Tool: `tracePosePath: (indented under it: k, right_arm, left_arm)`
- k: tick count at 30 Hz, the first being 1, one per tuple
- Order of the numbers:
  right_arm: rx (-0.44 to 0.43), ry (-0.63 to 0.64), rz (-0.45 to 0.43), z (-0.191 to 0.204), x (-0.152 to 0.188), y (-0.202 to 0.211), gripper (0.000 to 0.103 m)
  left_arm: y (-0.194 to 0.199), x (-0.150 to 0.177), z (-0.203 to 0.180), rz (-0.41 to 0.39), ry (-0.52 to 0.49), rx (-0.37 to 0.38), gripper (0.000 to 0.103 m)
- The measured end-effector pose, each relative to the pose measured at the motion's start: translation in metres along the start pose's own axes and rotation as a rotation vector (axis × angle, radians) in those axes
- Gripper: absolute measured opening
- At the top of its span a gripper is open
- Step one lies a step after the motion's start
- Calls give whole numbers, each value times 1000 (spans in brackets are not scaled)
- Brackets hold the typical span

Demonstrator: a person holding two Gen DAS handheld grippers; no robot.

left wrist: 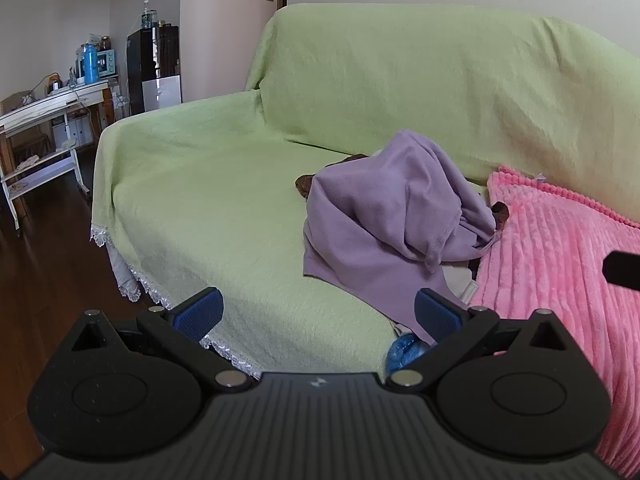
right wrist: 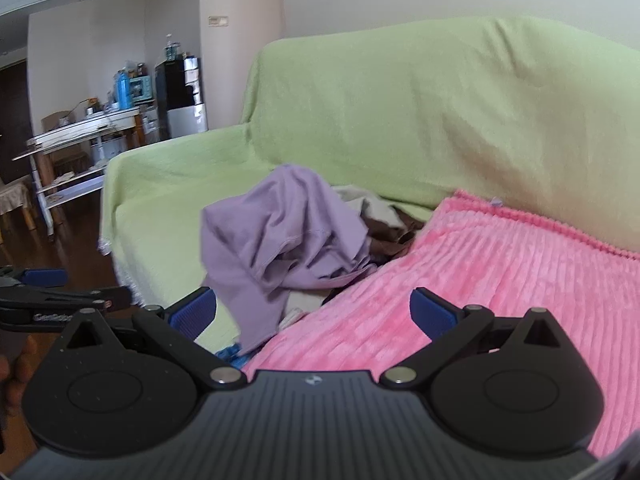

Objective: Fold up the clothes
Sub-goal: 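Reach both grippers toward the lavender T-shirt on the clothes pile, then grasp the lavender T-shirt with the left gripper while the right gripper grasps it too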

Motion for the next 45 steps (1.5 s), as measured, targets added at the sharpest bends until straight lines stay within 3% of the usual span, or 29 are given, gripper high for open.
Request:
tracePosePath:
  k: [10,16,24,26,27,28,30,32,34,40,45]
  right_arm:
    - [-38,117,54,8,-8,-50,102]
    - [-75,88,83,10,-17,-99,102]
    - [-142,22,150,15,-14,-174,83]
    - [-152,21,162,20,-12,-191,82]
    - [-153,20,166,20,-11,-196,81]
    - [-155,15,170,21,-10,-203,74]
    - [-160,-9,177,22,-8,-217,53]
    - [-168,-26,183,23,-7,-222,14]
    - [-195,-45,184,22,-7,-224,4]
    - [-267,-100,95,12,-41,-189,2]
    - [-227,-136,-121,-34,-109,-92,2]
  left_arm:
    - [-35,-12,1,-46,-86,50,102]
    - [-100,-26,5,-82,-147,101,102]
    - [-188,-55,14,-114,-211,156,102]
    - [-205,-58,13,-93,-220,200,87]
    - [-215,-53,16,-64,-222,228,67]
    - [-221,-51,16,-46,-223,246,62]
    - [-226,-51,13,-29,-229,274,55]
    - [-224,-51,10,-28,-246,293,35]
    - [-216,-53,10,-32,-250,295,12]
    - [-163,-92,2,-120,-267,318,9]
    - [-88,-151,-29,-271,-295,389,8]
Point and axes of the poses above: each gripper's, at about its wrist camera, not at the fingertips, and y roughly against the way its jaws point, z to its left, x to its underside, the point moved 5 cm from there along -y, roughly the way its jaws point, and after that the axes turned 1 degree about -z, right-handed, at the moved point
